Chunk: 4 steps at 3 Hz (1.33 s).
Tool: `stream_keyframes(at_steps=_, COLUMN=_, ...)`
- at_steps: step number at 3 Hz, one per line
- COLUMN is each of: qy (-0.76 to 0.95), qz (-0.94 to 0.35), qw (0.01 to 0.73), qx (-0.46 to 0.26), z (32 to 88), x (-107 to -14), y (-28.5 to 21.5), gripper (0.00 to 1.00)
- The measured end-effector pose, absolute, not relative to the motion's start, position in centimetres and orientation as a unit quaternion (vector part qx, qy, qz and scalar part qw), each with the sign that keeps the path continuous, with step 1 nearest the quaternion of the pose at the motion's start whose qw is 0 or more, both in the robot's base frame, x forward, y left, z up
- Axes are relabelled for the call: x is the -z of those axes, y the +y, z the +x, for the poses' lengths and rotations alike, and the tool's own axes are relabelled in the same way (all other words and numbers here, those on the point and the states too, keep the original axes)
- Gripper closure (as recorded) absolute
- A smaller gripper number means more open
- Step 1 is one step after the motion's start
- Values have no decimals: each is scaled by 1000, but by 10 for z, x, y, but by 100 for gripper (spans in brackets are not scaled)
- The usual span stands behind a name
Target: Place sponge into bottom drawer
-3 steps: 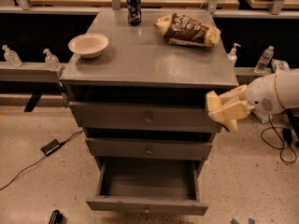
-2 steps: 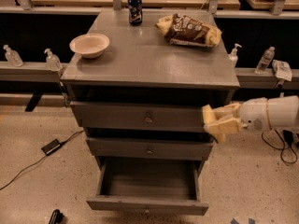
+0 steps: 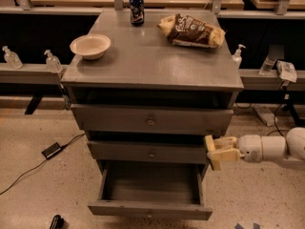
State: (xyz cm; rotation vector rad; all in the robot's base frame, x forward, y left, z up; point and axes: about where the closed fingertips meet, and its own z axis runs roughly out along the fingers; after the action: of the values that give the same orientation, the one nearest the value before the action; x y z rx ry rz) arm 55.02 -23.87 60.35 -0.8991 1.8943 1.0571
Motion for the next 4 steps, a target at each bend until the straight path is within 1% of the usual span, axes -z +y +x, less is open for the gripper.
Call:
stream_keyframes(at_steps=1, qy=762, qz=-310, qw=342, qx=-454, z=535, x=-517, y=-259, gripper=100)
stream_keyframes(at_steps=2, qy=763, qz=-301, qw=333, qx=-465, z=529, x=-496, y=-256, gripper=100)
stream_keyframes(at_steps=3, qy=759, qz=-303, qw=335, qx=-468, z=531, x=-498, y=-254, gripper=100)
stream_keyframes(at_steps=4, qy=730, qz=-293, qw=339, qx=-516, z=535, x=-468, y=-241, gripper=100)
